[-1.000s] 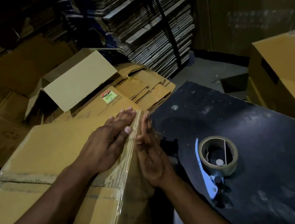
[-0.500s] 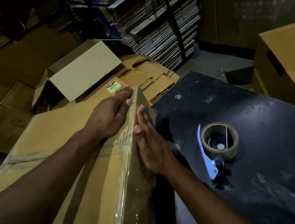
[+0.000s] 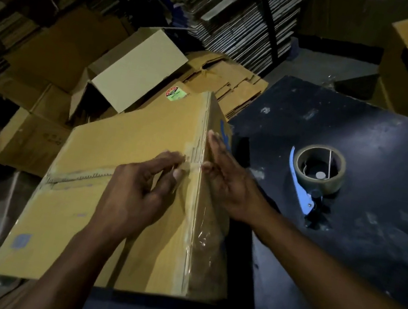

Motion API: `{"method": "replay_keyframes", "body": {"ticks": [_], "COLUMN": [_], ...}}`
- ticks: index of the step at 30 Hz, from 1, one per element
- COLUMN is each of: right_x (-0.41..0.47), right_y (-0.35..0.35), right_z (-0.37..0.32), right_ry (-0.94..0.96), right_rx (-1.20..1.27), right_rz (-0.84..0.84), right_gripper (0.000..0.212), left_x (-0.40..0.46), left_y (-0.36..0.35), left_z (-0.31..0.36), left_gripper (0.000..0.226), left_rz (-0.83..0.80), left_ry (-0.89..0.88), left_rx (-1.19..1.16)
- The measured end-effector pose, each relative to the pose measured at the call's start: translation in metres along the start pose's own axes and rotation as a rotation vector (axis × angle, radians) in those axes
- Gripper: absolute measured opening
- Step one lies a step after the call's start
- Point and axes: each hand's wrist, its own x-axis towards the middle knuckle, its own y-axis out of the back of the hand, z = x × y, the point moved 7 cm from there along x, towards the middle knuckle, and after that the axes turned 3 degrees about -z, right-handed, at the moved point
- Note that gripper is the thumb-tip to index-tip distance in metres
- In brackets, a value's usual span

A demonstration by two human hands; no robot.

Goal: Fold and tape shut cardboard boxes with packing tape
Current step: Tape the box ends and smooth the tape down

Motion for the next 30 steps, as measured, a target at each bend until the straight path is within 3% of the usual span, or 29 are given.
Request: {"method": "replay_keyframes", "body": {"ticks": [6, 9, 11, 15, 18, 21, 26, 30], "right_x": [-0.04, -0.053, -0.055, -0.05, -0.061, -0.082, -0.094, -0.084], "right_y": [0.004, -0.002, -0.01, 0.002, 0.018, 0.018, -0.004, -0.003], "right_z": [0.004, -0.023, -0.028, -0.026, -0.029, -0.03, -0.05, -0.048], "right_ry": [0.01, 0.14, 0.214, 0.206, 0.168, 0.12, 0.291, 0.324], "right_rx": [-0.042, -0.054, -0.041, -0.038, -0.095, -0.107, -0.219, -0.304], "right_rz": [-0.008, -0.01, -0.021, -0.022, -0.044, 0.004, 0.009, -0.03], "right_gripper": [0.072, 0.076, 0.07, 0.07, 0.08, 0.085, 0.071, 0.082], "left_x": [-0.032, -0.079, -0.106, -0.122, -0.119, -0.12, -0.123, -0.123], "left_y": [0.0, -0.006, -0.02, -0.039, -0.039, -0.04, -0.051, -0.053], "left_z": [0.018, 0.022, 0.021, 0.016, 0.018, 0.016, 0.015, 0.011], "left_gripper": [0.04, 0.042, 0.06, 0.116, 0.128, 0.125, 0.13, 0.137], "left_rz": [0.071, 0.076, -0.052, -0.209, -0.193, -0.148, 0.016, 0.07], "left_ry": [-0.021, -0.092, -0.171, -0.306, -0.314, -0.326, -0.36, -0.336], "left_rx": [0.057, -0.02, -0.059, 0.184, 0.204, 0.246, 0.413, 0.438]}}
